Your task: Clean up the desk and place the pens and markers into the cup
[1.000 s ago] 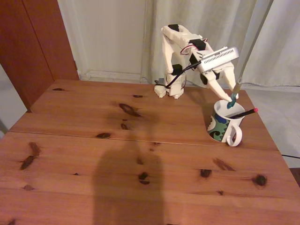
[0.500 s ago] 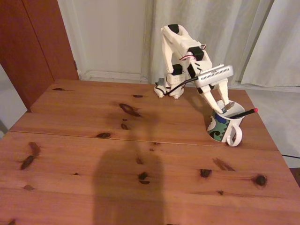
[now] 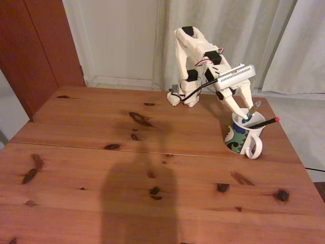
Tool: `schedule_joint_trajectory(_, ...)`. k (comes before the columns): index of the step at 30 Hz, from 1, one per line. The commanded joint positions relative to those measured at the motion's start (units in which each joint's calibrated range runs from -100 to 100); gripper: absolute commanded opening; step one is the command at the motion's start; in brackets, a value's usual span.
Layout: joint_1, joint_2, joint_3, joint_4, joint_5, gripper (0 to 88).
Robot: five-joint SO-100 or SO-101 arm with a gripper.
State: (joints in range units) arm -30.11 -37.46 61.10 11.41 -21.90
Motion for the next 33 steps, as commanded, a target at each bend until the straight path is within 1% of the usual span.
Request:
schedule_joint_trajectory(1,-0.2,-2.6,0.7,-2.0,-0.1,0.8)
schedule_joint_trajectory(8,-1.0,-6.3,4.4,-2.0,-0.1,0.8)
schedule_joint_trajectory(18,-0.7,-6.5,4.7,-1.6,0.3,1.9)
schedule_joint_trajectory(22,-0.6,-6.5,4.7,-1.3,0.5,9.2)
schedule_joint_trajectory(24,-0.6,-6.7,4.7,-1.2,0.5,11.5)
schedule_joint_trajectory(29,-0.5,-7.0,4.8,-1.1,1.1,11.9)
schedule_joint_trajectory(33,0.6,-7.2,4.1,1.0,1.1,11.3)
